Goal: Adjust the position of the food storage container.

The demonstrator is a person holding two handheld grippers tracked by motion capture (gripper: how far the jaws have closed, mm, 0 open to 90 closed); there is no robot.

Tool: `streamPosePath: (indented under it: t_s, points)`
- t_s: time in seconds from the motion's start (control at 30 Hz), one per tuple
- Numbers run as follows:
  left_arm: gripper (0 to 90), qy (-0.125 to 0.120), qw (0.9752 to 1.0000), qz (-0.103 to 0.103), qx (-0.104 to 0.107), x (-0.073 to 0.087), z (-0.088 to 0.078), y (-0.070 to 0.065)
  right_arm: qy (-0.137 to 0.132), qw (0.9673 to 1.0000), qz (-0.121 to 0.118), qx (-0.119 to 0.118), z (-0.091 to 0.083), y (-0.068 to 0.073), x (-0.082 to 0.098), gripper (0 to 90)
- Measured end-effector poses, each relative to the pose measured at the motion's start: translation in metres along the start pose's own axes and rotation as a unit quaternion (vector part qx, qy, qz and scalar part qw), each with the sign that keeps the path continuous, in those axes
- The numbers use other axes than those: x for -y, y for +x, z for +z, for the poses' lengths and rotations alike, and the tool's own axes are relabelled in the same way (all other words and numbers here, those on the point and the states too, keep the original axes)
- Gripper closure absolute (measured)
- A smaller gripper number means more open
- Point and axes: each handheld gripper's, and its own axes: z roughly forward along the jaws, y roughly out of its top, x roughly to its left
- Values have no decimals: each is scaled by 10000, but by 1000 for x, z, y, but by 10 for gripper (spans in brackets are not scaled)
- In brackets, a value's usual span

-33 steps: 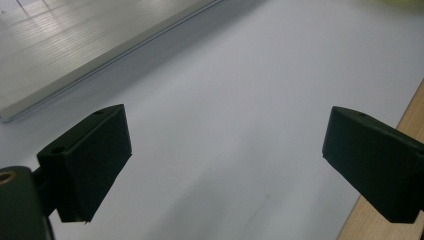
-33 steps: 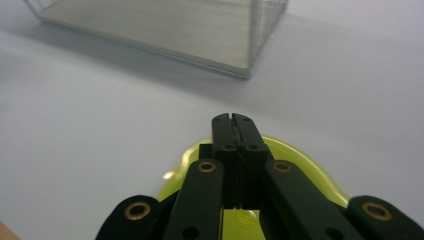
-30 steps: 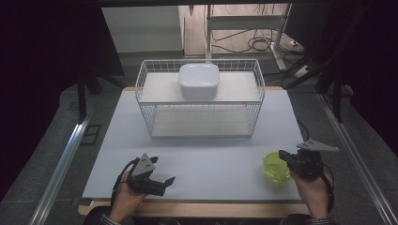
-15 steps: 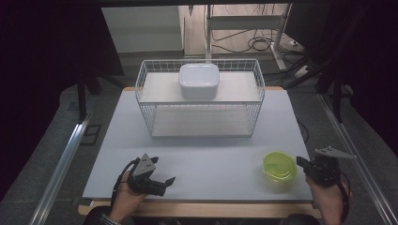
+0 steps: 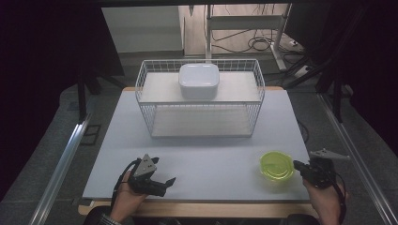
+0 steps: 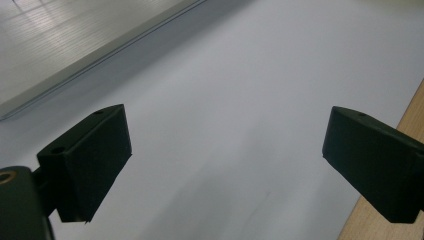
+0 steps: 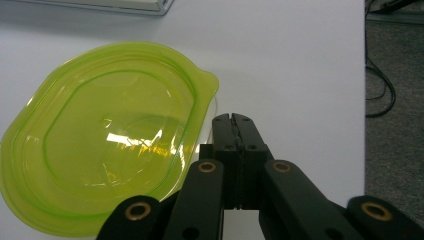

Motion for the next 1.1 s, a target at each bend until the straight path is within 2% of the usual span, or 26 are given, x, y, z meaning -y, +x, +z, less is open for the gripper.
streamPosePath:
  t_s: [0.33, 0.7, 0.83, 0.9, 1.1]
  points:
    - [53, 38, 10000, 40, 8, 0, 1, -1, 76, 9997, -1, -248, 7, 9, 0, 898]
    - [53, 64, 10000, 63, 23, 0, 2, -2, 172, 9970, -97, -744, 14, 28, -3, 891]
    - [53, 65, 10000, 67, 19, 0, 2, -2, 207, 9970, -162, -727, 14, 30, -2, 891]
    - [53, 69, 9999, 70, 20, 0, 2, -2, 258, 9971, -115, -707, 14, 29, 1, 893]
    - [53, 88, 9999, 88, 15, 0, 3, -3, 283, 9961, -60, -831, 12, 26, 9, 872]
